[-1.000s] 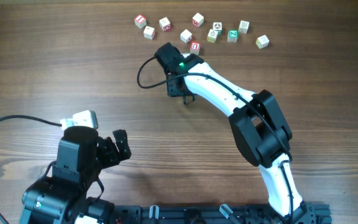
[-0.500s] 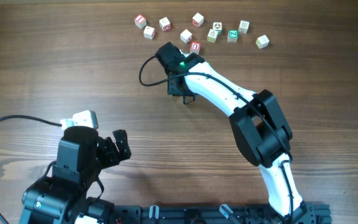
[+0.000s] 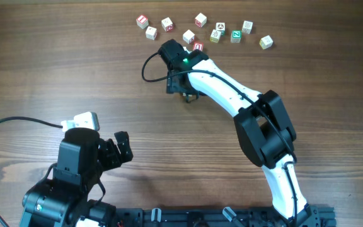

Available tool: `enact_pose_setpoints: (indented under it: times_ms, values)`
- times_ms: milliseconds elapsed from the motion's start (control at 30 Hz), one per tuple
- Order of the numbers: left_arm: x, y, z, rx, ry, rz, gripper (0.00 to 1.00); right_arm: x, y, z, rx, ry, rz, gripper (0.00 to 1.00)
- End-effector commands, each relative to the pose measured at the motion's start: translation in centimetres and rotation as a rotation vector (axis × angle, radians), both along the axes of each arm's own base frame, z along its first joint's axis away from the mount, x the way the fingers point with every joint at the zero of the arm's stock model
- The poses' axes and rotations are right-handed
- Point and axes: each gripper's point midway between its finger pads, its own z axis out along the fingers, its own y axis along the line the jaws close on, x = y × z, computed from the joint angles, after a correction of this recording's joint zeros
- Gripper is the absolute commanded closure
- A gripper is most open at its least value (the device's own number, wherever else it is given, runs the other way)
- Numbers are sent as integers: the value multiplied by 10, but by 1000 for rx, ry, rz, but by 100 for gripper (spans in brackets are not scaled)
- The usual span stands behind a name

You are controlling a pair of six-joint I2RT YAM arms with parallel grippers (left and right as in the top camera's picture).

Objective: Form a tower
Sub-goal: 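Open the right gripper and lift away from the stack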

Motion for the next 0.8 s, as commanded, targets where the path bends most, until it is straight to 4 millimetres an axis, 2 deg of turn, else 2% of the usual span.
enact_pose_setpoints:
  times_ms: [0, 33, 133, 233, 433, 500, 600, 767]
  values:
    - [0, 2, 0, 7, -4, 7, 0, 5, 1, 23, 24, -35, -7, 5]
    - [0, 2, 0, 7, -4, 7, 0, 5, 1, 28, 26, -39, -7, 0]
    - [0, 2, 0, 7, -4, 7, 0, 4, 1, 45, 44, -60, -11, 1]
    - [0, 2, 0, 7, -4, 7, 0, 0, 4, 78, 102, -90, -3, 1]
    - [0, 2, 0, 7, -4, 7, 0, -16, -9, 172, 194, -218, -2, 0]
    - [0, 2, 0, 7, -4, 7, 0, -26, -17, 194, 209, -239, -1, 1]
    - [0, 2, 0, 7, -4, 7, 0, -42, -29, 216, 215, -248, -1, 1]
    - [1, 2, 0, 7, -4, 8, 0, -57, -40, 227, 204, -233, -1, 1]
